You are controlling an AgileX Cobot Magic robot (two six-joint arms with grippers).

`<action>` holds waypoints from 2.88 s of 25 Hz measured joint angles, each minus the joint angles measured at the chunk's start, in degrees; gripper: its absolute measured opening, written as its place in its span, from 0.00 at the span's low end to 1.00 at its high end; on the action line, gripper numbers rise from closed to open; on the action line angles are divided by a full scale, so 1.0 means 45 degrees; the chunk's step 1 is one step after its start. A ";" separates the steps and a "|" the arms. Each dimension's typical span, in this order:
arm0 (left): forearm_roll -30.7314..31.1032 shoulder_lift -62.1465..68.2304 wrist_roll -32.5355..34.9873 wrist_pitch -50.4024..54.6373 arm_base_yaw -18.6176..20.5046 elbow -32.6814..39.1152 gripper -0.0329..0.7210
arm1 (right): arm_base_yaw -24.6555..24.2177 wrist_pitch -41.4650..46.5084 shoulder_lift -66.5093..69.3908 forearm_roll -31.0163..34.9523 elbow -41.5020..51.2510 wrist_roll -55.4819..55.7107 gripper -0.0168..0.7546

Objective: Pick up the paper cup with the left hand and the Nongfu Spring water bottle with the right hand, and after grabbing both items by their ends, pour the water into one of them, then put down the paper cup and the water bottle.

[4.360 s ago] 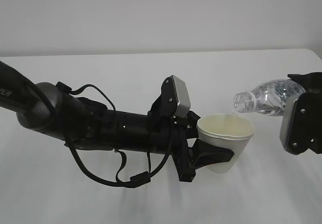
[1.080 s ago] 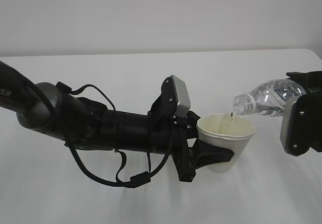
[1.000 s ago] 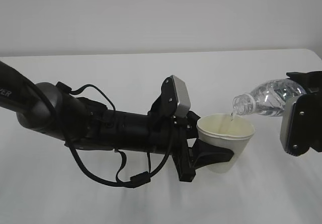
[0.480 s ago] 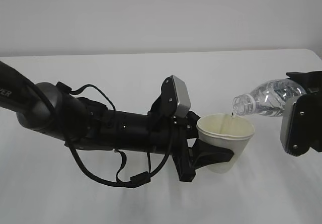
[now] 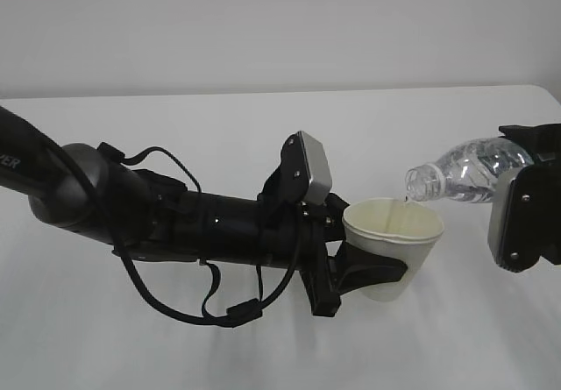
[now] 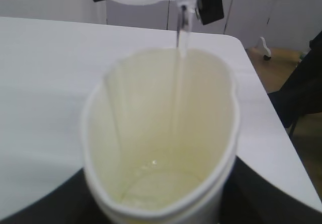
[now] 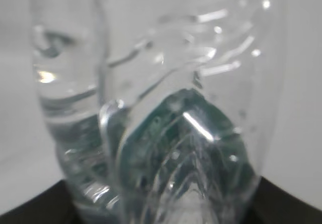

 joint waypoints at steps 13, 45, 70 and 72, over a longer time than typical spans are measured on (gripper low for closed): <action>0.0000 0.0000 0.0000 0.0000 0.0000 0.0000 0.56 | 0.0000 -0.0052 0.0000 -0.0088 0.0000 0.0000 0.55; 0.0000 0.0021 0.0000 0.0000 0.0000 0.0000 0.55 | 0.0000 -0.0172 0.0000 -0.0145 0.0000 -0.0276 0.54; 0.0000 0.0021 0.0000 0.0000 0.0000 0.0000 0.55 | 0.0000 -0.0216 0.0000 -0.0145 0.0000 -0.0455 0.54; 0.0000 0.0021 0.0000 0.0000 0.0000 0.0000 0.55 | 0.0000 -0.0216 0.0000 -0.0145 0.0000 -0.0482 0.54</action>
